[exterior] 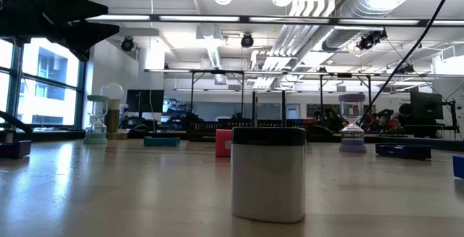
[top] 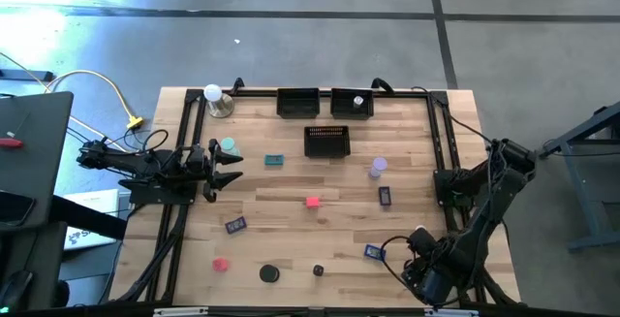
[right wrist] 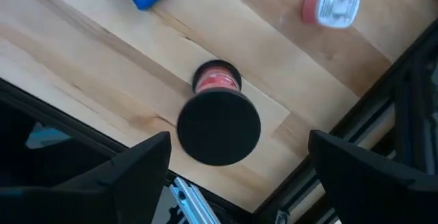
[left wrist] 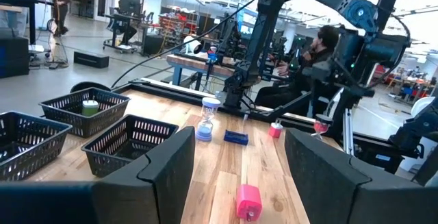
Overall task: Pick & Place Office items
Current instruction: Put the red hourglass into the top left black bin
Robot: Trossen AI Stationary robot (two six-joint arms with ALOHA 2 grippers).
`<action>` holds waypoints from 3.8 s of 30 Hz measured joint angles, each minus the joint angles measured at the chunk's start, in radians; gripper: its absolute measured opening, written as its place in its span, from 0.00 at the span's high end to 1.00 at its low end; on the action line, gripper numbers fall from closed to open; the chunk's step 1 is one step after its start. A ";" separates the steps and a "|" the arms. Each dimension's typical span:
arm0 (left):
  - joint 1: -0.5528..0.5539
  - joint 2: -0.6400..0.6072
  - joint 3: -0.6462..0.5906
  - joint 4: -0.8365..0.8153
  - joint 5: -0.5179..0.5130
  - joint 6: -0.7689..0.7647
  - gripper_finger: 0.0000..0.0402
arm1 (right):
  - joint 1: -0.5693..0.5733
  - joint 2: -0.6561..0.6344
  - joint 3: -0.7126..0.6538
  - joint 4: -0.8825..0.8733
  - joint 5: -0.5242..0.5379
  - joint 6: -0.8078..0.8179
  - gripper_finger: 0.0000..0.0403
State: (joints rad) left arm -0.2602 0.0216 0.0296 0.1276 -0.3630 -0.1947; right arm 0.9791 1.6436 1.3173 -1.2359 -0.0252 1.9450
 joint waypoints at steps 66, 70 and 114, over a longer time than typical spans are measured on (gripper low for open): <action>0.000 0.000 0.000 0.000 0.000 0.045 0.45 | -0.091 -0.001 -0.230 0.302 0.034 -0.123 0.54; 0.000 0.000 0.000 0.000 -0.006 0.047 0.45 | -0.136 -0.002 -0.228 0.306 0.026 -0.208 0.54; 0.000 0.000 0.000 0.097 0.207 0.819 0.45 | -0.788 -0.002 -0.018 1.177 0.208 -1.788 0.54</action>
State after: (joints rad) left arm -0.2604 0.0216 0.0296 0.2246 -0.1558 0.6242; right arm 0.1912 1.6413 1.2991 -0.0586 0.1833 0.1568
